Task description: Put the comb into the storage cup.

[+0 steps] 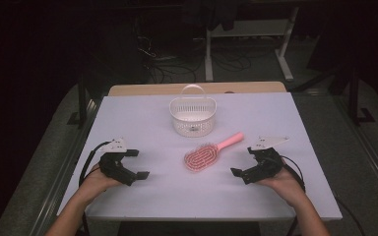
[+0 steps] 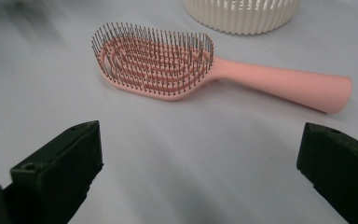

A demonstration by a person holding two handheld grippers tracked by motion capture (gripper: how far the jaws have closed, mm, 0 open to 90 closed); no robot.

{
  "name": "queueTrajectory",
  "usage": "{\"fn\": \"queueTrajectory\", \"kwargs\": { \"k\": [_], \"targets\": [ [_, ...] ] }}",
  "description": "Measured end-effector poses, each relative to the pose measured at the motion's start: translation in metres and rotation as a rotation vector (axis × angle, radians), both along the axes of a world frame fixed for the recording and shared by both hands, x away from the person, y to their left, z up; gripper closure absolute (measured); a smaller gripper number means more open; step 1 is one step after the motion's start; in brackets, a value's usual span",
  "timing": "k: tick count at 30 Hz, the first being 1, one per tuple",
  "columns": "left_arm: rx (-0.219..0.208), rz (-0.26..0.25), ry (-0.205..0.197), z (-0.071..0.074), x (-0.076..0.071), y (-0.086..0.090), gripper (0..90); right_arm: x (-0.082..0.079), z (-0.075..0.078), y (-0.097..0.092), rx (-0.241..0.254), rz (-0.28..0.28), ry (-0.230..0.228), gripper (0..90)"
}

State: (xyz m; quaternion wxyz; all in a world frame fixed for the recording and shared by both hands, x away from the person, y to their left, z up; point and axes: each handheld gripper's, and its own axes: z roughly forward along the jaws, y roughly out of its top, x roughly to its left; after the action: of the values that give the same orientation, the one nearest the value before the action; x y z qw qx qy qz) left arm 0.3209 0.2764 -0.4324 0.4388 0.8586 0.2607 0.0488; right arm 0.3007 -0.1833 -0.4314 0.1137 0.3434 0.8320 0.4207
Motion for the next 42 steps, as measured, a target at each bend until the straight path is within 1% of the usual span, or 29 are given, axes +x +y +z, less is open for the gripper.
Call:
{"fn": "queueTrajectory", "kwargs": {
  "k": [4,10,13,17,21,25,32,34,38,42],
  "targets": [
    [0.001,-0.008,0.002,-0.001,0.0,-0.001,0.0,-0.001,0.0,0.0,0.0,-0.005,-0.002,0.0],
    [0.015,-0.006,-0.015,0.0,-0.002,-0.002,0.0,0.0,0.002,-0.001,0.016,-0.007,-0.004,0.0],
    [0.013,-0.007,-0.016,-0.001,-0.003,-0.001,0.0,0.002,0.004,0.0,0.011,-0.009,-0.007,0.0],
    [0.007,0.0,-0.013,-0.002,-0.003,0.001,0.0,0.004,0.006,0.003,0.005,-0.026,-0.008,0.0],
    [-0.002,0.0,-0.015,-0.001,-0.004,0.002,0.0,0.006,0.008,0.005,0.0,-0.022,-0.012,0.0],
    [0.0,-0.003,-0.013,-0.002,-0.003,0.001,0.0,0.007,0.008,0.006,-0.007,-0.024,-0.013,0.0],
    [-0.005,0.004,-0.015,-0.001,-0.003,0.002,0.0,0.014,0.01,0.006,0.005,-0.045,-0.015,0.0],
    [-0.007,0.004,-0.015,-0.001,-0.003,0.003,0.0,0.016,0.01,0.007,-0.001,-0.042,-0.014,0.0],
    [-0.011,0.004,-0.016,-0.001,-0.003,0.003,0.0,0.016,0.01,0.006,0.004,-0.044,-0.009,0.0],
    [-0.003,0.0,-0.017,-0.002,-0.002,0.002,0.0,0.019,0.011,0.004,0.002,-0.051,-0.007,0.0]
  ]
}}
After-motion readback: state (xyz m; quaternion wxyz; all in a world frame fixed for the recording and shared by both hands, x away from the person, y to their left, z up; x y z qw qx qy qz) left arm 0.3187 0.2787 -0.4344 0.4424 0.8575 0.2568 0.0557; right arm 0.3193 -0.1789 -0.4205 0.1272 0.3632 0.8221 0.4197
